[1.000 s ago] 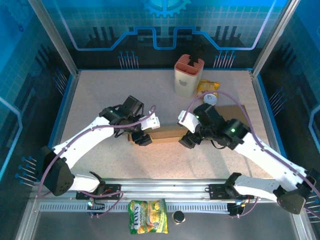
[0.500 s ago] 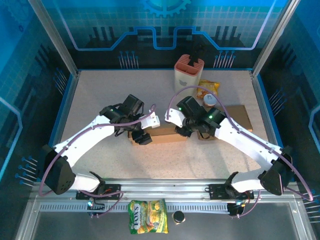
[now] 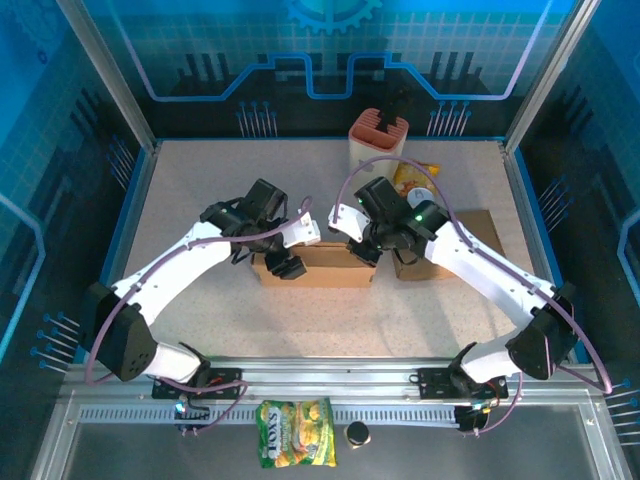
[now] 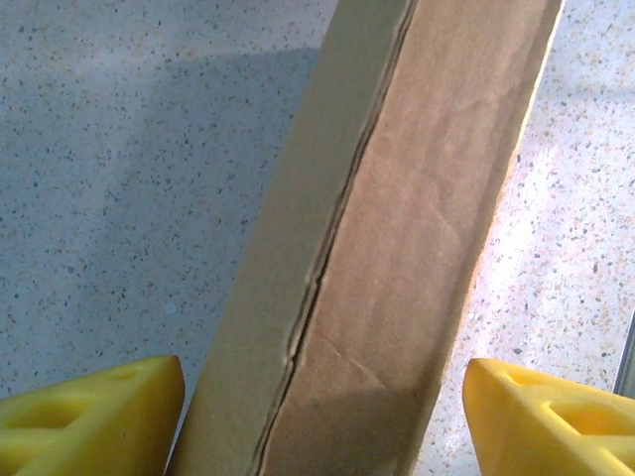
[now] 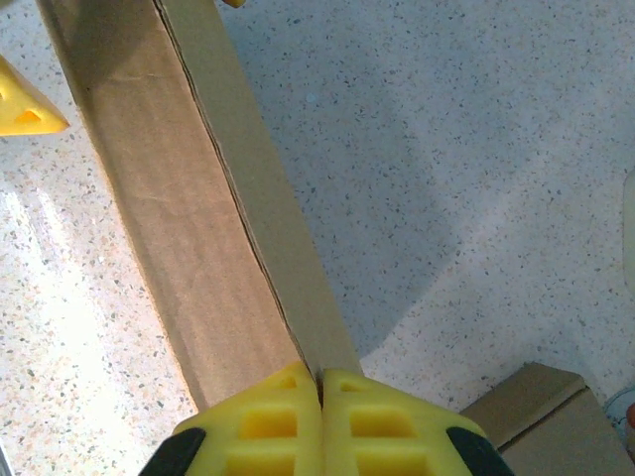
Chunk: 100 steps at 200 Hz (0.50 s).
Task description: Fold the paper box
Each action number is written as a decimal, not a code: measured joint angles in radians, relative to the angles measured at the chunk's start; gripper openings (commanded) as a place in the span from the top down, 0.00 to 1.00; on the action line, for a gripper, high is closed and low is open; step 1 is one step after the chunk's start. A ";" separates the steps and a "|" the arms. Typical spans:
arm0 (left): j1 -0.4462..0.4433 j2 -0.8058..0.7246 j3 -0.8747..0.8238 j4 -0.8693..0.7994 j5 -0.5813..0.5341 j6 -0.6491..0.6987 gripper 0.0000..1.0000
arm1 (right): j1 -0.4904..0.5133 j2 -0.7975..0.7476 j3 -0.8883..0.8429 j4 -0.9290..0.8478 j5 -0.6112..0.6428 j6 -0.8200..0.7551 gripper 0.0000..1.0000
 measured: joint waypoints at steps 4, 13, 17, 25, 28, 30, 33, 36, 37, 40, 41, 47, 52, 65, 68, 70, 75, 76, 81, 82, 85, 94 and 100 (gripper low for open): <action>0.002 0.003 0.006 -0.003 0.004 0.000 0.30 | -0.003 0.002 0.002 0.000 -0.003 0.000 0.94; 0.005 0.011 0.015 -0.008 0.009 -0.001 0.32 | -0.010 0.005 0.005 -0.002 -0.013 0.003 0.91; 0.006 0.014 0.019 -0.012 0.012 0.000 0.33 | -0.013 0.006 0.006 -0.002 -0.018 0.004 0.90; 0.008 0.021 0.026 -0.016 0.015 0.001 0.33 | -0.017 0.008 0.007 -0.003 -0.024 0.009 0.86; 0.009 0.023 0.027 -0.016 0.016 0.000 0.34 | -0.019 0.008 0.007 -0.003 -0.028 0.011 0.85; 0.010 0.024 0.028 -0.017 0.017 0.002 0.34 | -0.019 0.009 0.007 -0.003 -0.029 0.012 0.84; 0.010 0.026 0.029 -0.018 0.019 0.000 0.34 | -0.021 0.009 0.008 -0.003 -0.032 0.019 0.83; 0.010 0.027 0.030 -0.018 0.021 0.001 0.35 | -0.025 0.010 0.008 -0.003 -0.037 0.021 0.82; 0.010 0.027 0.030 -0.018 0.021 0.002 0.35 | -0.026 0.010 0.008 -0.003 -0.038 0.021 0.81; 0.010 0.027 0.030 -0.019 0.023 0.000 0.35 | -0.028 0.011 0.008 -0.003 -0.040 0.031 0.80; 0.010 0.028 0.030 -0.019 0.023 0.000 0.35 | -0.030 0.011 0.008 -0.003 -0.042 0.030 0.80; 0.010 0.028 0.030 -0.021 0.027 0.000 0.35 | -0.036 0.011 0.008 -0.003 -0.047 0.040 0.78; 0.010 0.029 0.031 -0.023 0.031 0.001 0.35 | -0.042 0.011 0.008 -0.004 -0.051 0.046 0.75; 0.010 0.029 0.031 -0.026 0.034 0.000 0.36 | -0.063 0.010 0.008 -0.004 -0.060 0.062 0.70; 0.010 0.029 0.031 -0.027 0.035 0.000 0.36 | -0.069 0.010 0.008 -0.005 -0.063 0.065 0.70; 0.010 0.029 0.031 -0.027 0.036 0.000 0.36 | -0.071 0.010 0.008 -0.005 -0.064 0.064 0.70; 0.010 0.029 0.031 -0.027 0.037 0.000 0.36 | -0.081 0.010 0.007 -0.008 -0.066 0.072 0.69; 0.010 0.029 0.031 -0.027 0.038 0.000 0.36 | -0.083 0.010 0.007 -0.008 -0.067 0.072 0.69; 0.010 0.029 0.031 -0.027 0.038 0.000 0.36 | -0.092 0.007 0.006 -0.011 -0.068 0.079 0.69; 0.010 0.029 0.031 -0.027 0.038 0.000 0.36 | -0.093 0.006 0.006 -0.011 -0.069 0.079 0.69; 0.010 0.029 0.031 -0.027 0.038 0.000 0.36 | -0.098 0.005 0.005 -0.011 -0.070 0.080 0.69; 0.010 0.032 0.034 -0.033 0.039 0.000 0.36 | -0.116 -0.005 -0.002 -0.012 -0.073 0.090 0.68; 0.010 0.034 0.036 -0.037 0.040 0.000 0.36 | -0.126 -0.014 -0.008 -0.013 -0.073 0.095 0.68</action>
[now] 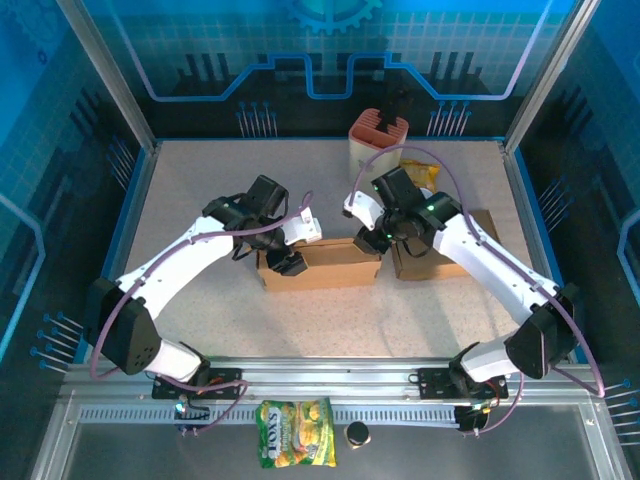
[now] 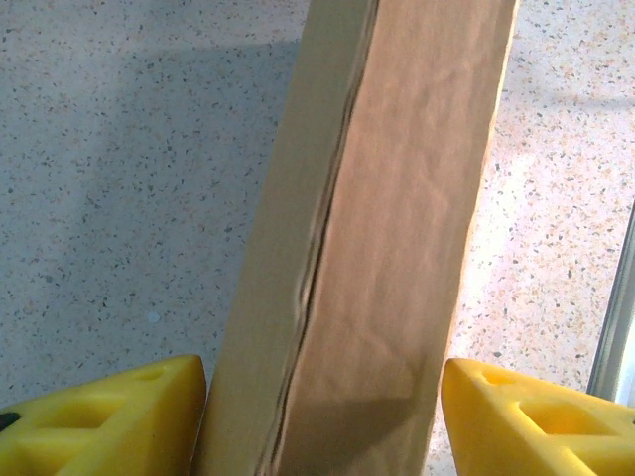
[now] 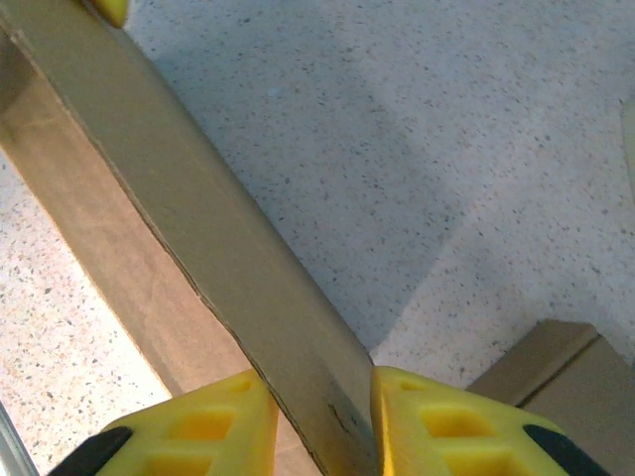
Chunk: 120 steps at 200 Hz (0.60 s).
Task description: Fold the paper box
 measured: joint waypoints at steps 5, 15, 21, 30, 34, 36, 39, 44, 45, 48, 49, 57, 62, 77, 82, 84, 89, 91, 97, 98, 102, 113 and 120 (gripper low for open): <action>0.000 0.002 0.002 0.000 0.001 0.000 0.36 | -0.010 -0.010 -0.007 -0.003 0.000 0.004 0.68; 0.000 0.005 0.004 -0.002 0.005 0.000 0.36 | -0.031 -0.032 -0.023 -0.008 -0.001 0.012 0.67; 0.000 0.007 0.005 -0.002 0.008 0.000 0.36 | -0.040 -0.043 -0.032 -0.010 0.000 0.016 0.67; 0.000 0.007 0.006 -0.003 0.009 0.000 0.36 | -0.053 -0.061 -0.047 -0.016 0.000 0.019 0.67; 0.000 0.008 0.006 -0.004 0.010 0.000 0.36 | -0.058 -0.068 -0.053 -0.017 0.000 0.023 0.67; 0.000 0.008 0.006 -0.004 0.011 0.000 0.36 | -0.061 -0.072 -0.056 -0.018 0.000 0.024 0.67; 0.000 0.008 0.006 -0.003 0.012 0.000 0.36 | -0.064 -0.076 -0.059 -0.020 0.000 0.026 0.67; 0.000 0.008 0.006 -0.003 0.013 0.000 0.36 | -0.070 -0.081 -0.063 -0.022 0.000 0.029 0.67; 0.000 0.008 0.006 -0.003 0.013 0.000 0.36 | -0.070 -0.082 -0.064 -0.022 0.000 0.030 0.67; 0.000 0.008 0.006 -0.004 0.013 0.000 0.37 | -0.073 -0.084 -0.066 -0.022 0.000 0.031 0.67; 0.000 0.008 0.006 -0.004 0.014 0.000 0.37 | -0.075 -0.085 -0.067 -0.023 0.000 0.032 0.67; 0.000 0.008 0.006 -0.004 0.016 0.000 0.37 | -0.082 -0.089 -0.071 -0.024 -0.001 0.038 0.65; 0.000 0.008 0.006 -0.004 0.016 0.000 0.37 | -0.086 -0.089 -0.071 -0.025 -0.001 0.043 0.63; 0.000 0.010 0.007 -0.004 0.019 0.000 0.39 | -0.097 -0.089 -0.072 -0.024 -0.005 0.055 0.56; 0.000 0.012 0.008 -0.004 0.020 -0.001 0.39 | -0.099 -0.090 -0.072 -0.025 -0.005 0.061 0.54; 0.000 0.012 0.008 -0.005 0.021 -0.001 0.40 | -0.101 -0.090 -0.072 -0.025 -0.006 0.061 0.53; 0.000 0.014 0.010 -0.007 0.024 -0.001 0.40 | -0.103 -0.090 -0.072 -0.025 -0.008 0.068 0.51; 0.000 0.016 0.011 -0.008 0.024 -0.001 0.40 | -0.105 -0.090 -0.072 -0.025 -0.009 0.064 0.50; 0.000 0.019 0.015 -0.011 0.027 -0.001 0.40 | -0.108 -0.091 -0.072 -0.025 -0.013 0.070 0.49; 0.000 0.019 0.016 -0.012 0.027 -0.001 0.40 | -0.109 -0.091 -0.072 -0.026 -0.014 0.069 0.48; 0.000 0.022 0.019 -0.013 0.027 -0.001 0.40 | -0.109 -0.092 -0.072 -0.026 -0.018 0.076 0.47; 0.000 0.026 0.022 -0.014 0.031 -0.001 0.40 | -0.114 -0.093 -0.072 -0.029 -0.030 0.079 0.45; 0.000 0.029 0.024 -0.016 0.034 -0.001 0.40 | -0.116 -0.095 -0.072 -0.031 -0.037 0.082 0.43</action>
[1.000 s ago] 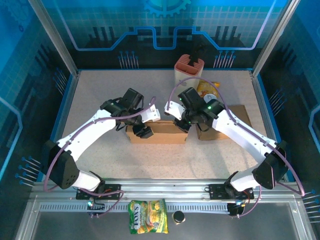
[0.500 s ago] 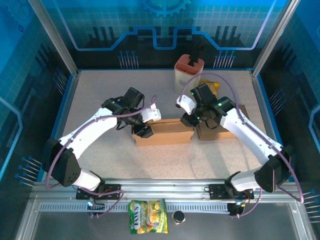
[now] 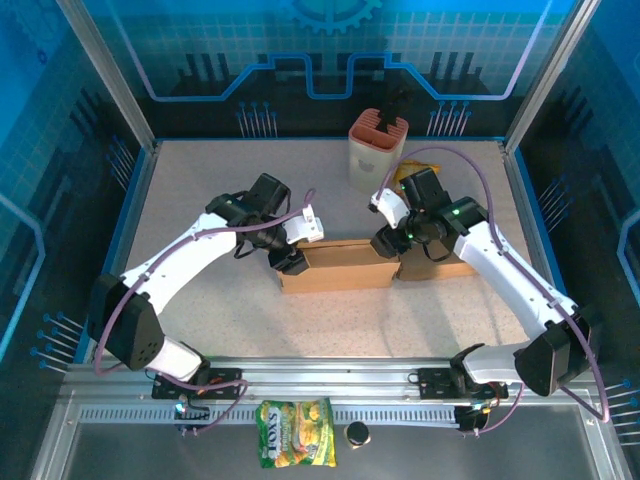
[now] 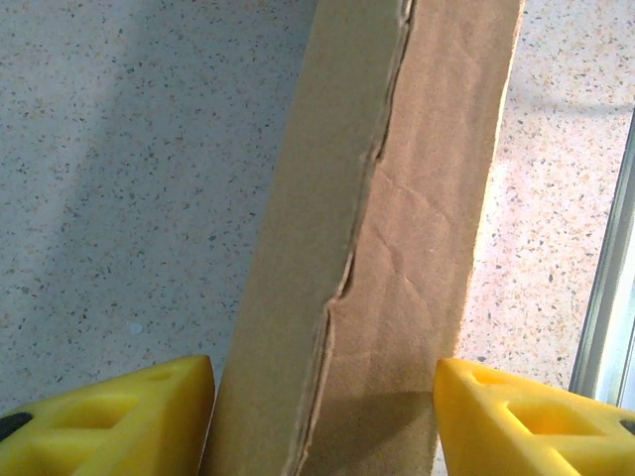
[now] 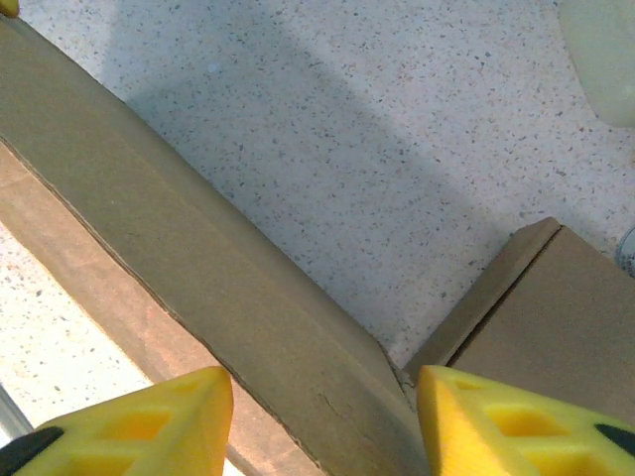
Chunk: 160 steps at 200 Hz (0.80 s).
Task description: Fold the paper box
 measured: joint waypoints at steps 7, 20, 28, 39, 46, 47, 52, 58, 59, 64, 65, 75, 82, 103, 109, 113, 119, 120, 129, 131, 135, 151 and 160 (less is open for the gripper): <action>0.000 0.002 0.001 -0.003 0.001 0.000 0.40 | 0.000 -0.003 0.000 -0.002 -0.008 0.004 0.41; 0.000 0.004 0.003 -0.006 0.002 0.000 0.40 | 0.000 -0.009 0.000 -0.005 -0.017 0.005 0.37; 0.000 0.005 0.004 -0.008 0.004 0.000 0.40 | 0.000 -0.014 0.000 -0.007 -0.016 0.008 0.34; 0.000 0.005 0.005 -0.010 0.004 0.000 0.40 | 0.002 -0.024 0.000 -0.012 -0.014 0.010 0.31; 0.000 0.005 0.006 -0.010 0.004 0.000 0.40 | 0.003 -0.031 0.000 -0.013 -0.014 0.010 0.28; 0.000 0.005 0.006 -0.010 0.004 0.000 0.40 | 0.003 -0.032 0.000 -0.013 -0.014 0.012 0.27; 0.000 0.006 0.006 -0.010 0.005 0.000 0.40 | 0.005 -0.038 0.000 -0.014 -0.013 0.011 0.25; 0.000 0.007 0.006 -0.010 0.005 0.000 0.40 | 0.007 -0.047 -0.001 -0.015 -0.011 0.014 0.22; 0.000 0.007 0.006 -0.010 0.005 0.000 0.40 | 0.007 -0.048 -0.001 -0.015 -0.011 0.013 0.22; 0.000 0.007 0.006 -0.011 0.005 0.000 0.40 | 0.008 -0.057 -0.004 -0.015 -0.011 0.018 0.20; 0.000 0.007 0.006 -0.011 0.005 0.000 0.40 | 0.008 -0.058 -0.004 -0.015 -0.010 0.017 0.20; 0.000 0.008 0.007 -0.011 0.005 0.000 0.40 | 0.008 -0.077 -0.011 -0.016 -0.005 0.017 0.18; 0.000 0.009 0.008 -0.013 0.005 0.000 0.40 | 0.008 -0.090 -0.016 -0.019 0.005 0.019 0.18; 0.000 0.009 0.008 -0.013 0.007 0.000 0.41 | 0.007 -0.109 -0.021 -0.032 0.035 0.020 0.21; 0.000 0.009 0.008 -0.013 0.007 0.000 0.41 | 0.006 -0.111 -0.024 -0.034 0.041 0.023 0.22; 0.000 0.009 0.008 -0.013 0.007 0.000 0.41 | 0.003 -0.113 -0.027 -0.035 0.043 0.024 0.23; 0.000 0.009 0.008 -0.013 0.007 0.000 0.41 | -0.002 -0.117 -0.034 -0.037 0.046 0.027 0.24; 0.000 0.009 0.008 -0.013 0.007 0.000 0.41 | -0.002 -0.117 -0.035 -0.037 0.046 0.027 0.24; 0.000 0.009 0.008 -0.013 0.007 0.000 0.41 | -0.014 -0.122 -0.048 -0.040 0.047 0.033 0.26; 0.000 0.009 0.008 -0.013 0.007 0.000 0.41 | -0.016 -0.123 -0.050 -0.040 0.047 0.033 0.26; 0.000 0.009 0.008 -0.013 0.007 0.000 0.41 | -0.021 -0.125 -0.054 -0.043 0.048 0.036 0.27; 0.000 0.009 0.008 -0.013 0.007 0.000 0.41 | -0.035 -0.126 -0.064 -0.051 0.061 0.040 0.32; 0.000 0.009 0.008 -0.013 0.008 0.000 0.41 | -0.038 -0.122 -0.064 -0.056 0.064 0.044 0.36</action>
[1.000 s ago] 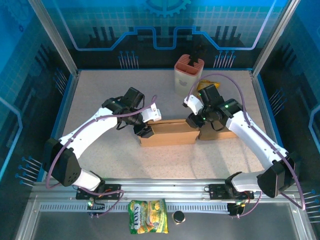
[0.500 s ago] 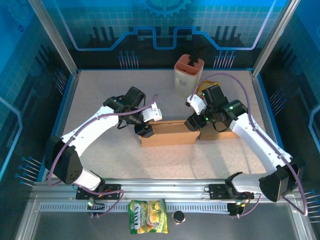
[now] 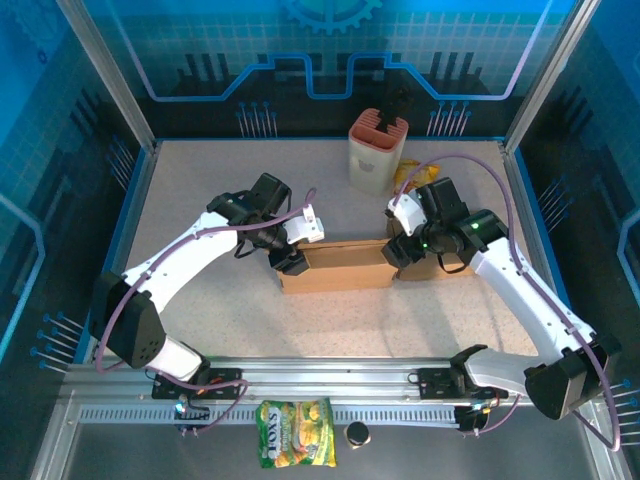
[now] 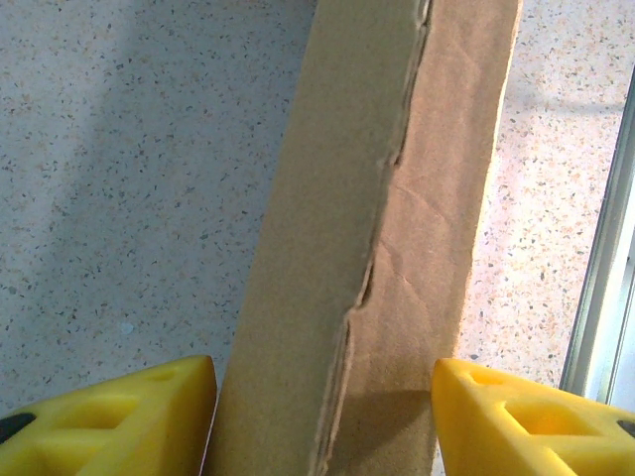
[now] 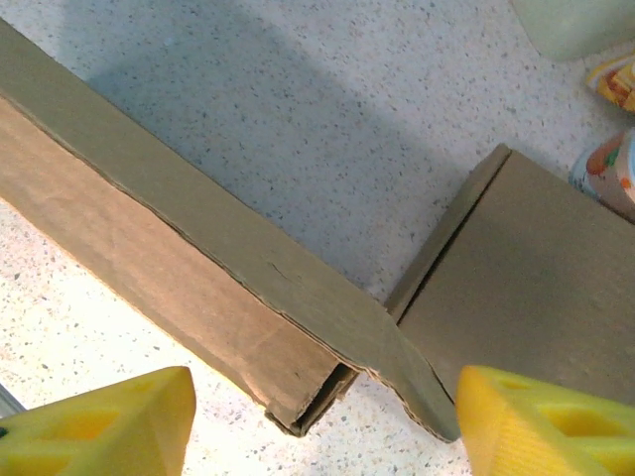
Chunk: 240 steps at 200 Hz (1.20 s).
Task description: Fold the paper box
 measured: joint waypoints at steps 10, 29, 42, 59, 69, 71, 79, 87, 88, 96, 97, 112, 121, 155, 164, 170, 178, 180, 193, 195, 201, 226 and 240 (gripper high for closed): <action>0.000 0.000 0.000 0.000 0.000 0.000 0.41 | -0.004 0.006 0.000 -0.001 0.000 0.003 0.41; 0.000 0.000 0.000 0.000 0.000 0.000 0.41 | -0.014 0.023 0.000 -0.004 0.000 0.012 0.50; 0.000 0.001 0.001 0.000 0.000 0.000 0.41 | -0.019 0.034 0.000 -0.006 0.000 0.016 0.55; 0.000 0.001 0.001 0.000 0.000 -0.001 0.41 | -0.025 0.042 0.000 -0.008 0.000 0.019 0.58; 0.000 0.001 0.001 0.000 0.000 -0.003 0.41 | -0.029 0.044 0.000 -0.008 0.000 0.021 0.59; 0.000 0.001 0.001 0.000 0.000 -0.004 0.41 | -0.030 0.044 0.000 -0.009 0.000 0.020 0.59; 0.000 0.002 0.001 0.000 0.000 -0.004 0.41 | -0.034 0.044 0.000 -0.010 0.000 0.021 0.60; 0.000 0.002 0.001 0.000 0.000 -0.007 0.41 | -0.037 0.044 0.000 -0.012 0.000 0.023 0.61; 0.000 0.002 0.001 0.000 0.000 -0.007 0.41 | -0.037 0.044 0.000 -0.012 0.000 0.024 0.62; 0.000 0.002 0.001 0.000 0.000 -0.008 0.41 | -0.040 0.044 0.000 -0.015 -0.001 0.024 0.62; 0.000 0.002 0.001 0.000 0.000 -0.008 0.41 | -0.040 0.044 0.000 -0.015 -0.002 0.024 0.62; 0.000 0.002 0.002 0.000 0.000 -0.010 0.41 | -0.043 0.044 0.000 -0.016 -0.001 0.028 0.63; 0.000 0.003 0.004 -0.002 0.000 -0.011 0.41 | -0.047 0.044 0.000 -0.017 -0.003 0.032 0.66; 0.000 0.011 0.009 -0.003 0.000 -0.019 0.42 | -0.054 0.043 0.000 -0.029 -0.004 0.043 0.71; 0.000 0.012 0.010 -0.004 0.000 -0.019 0.41 | -0.055 0.043 0.000 -0.033 -0.004 0.046 0.72; 0.000 0.013 0.012 -0.004 0.001 -0.019 0.41 | -0.055 0.043 0.000 -0.034 -0.005 0.048 0.72; 0.000 0.013 0.013 -0.003 0.000 -0.019 0.42 | -0.055 0.043 0.000 -0.034 -0.005 0.050 0.73; 0.000 0.013 0.013 -0.003 0.000 -0.019 0.41 | -0.055 0.043 0.000 -0.034 -0.004 0.050 0.73; 0.000 0.013 0.013 -0.003 0.000 -0.021 0.42 | -0.055 0.043 0.000 -0.035 -0.004 0.051 0.76; 0.000 0.013 0.013 -0.003 0.000 -0.021 0.42 | -0.055 0.043 0.000 -0.036 -0.005 0.053 0.76; 0.000 0.013 0.013 -0.003 0.001 -0.023 0.42 | -0.055 0.043 0.000 -0.039 -0.005 0.055 0.77; 0.000 0.013 0.013 -0.003 0.000 -0.026 0.42 | -0.055 0.043 0.000 -0.049 -0.006 0.064 0.84; 0.000 0.013 0.013 -0.004 0.001 -0.026 0.42 | -0.055 0.043 0.000 -0.053 -0.009 0.070 0.89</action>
